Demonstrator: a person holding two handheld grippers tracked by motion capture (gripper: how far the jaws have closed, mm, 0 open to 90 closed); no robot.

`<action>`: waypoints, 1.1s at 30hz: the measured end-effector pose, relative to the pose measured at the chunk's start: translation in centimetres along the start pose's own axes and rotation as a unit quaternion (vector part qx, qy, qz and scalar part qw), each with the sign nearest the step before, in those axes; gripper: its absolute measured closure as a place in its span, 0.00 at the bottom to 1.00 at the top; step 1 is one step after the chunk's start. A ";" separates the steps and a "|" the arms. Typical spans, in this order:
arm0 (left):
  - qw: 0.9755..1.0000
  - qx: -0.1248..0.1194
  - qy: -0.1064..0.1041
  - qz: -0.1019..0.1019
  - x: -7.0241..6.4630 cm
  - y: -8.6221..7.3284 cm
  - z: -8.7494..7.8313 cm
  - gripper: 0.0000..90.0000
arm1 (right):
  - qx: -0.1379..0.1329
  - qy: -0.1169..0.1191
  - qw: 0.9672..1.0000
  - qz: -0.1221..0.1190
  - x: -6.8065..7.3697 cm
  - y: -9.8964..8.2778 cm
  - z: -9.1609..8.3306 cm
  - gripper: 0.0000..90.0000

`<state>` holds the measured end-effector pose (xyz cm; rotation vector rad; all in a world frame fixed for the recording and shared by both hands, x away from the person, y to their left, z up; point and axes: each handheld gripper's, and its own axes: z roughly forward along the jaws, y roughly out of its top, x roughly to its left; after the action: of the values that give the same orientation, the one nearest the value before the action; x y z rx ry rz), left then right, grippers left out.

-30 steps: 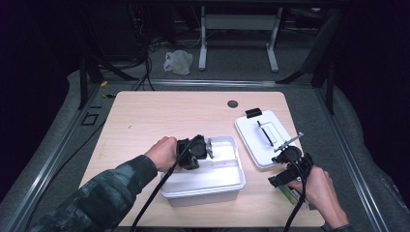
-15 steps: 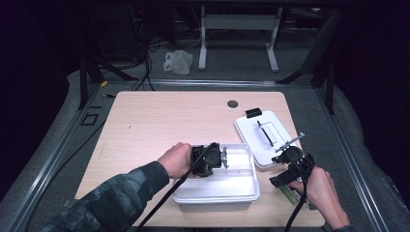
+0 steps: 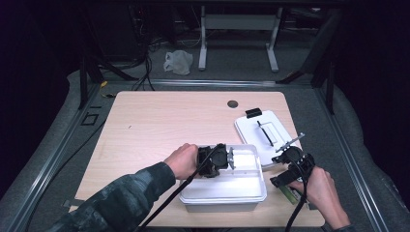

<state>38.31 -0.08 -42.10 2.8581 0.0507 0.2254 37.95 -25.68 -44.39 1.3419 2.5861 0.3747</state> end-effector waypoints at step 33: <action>0.995 -0.063 0.035 -0.067 0.9 -1.2 -6.7 0.99 | -0.001 -0.004 1.000 0.003 -0.2 -0.2 0.1 0.04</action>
<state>38.10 2.91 -35.95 2.7068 0.2327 0.2900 37.96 -25.97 -44.49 1.3480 2.5755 0.3719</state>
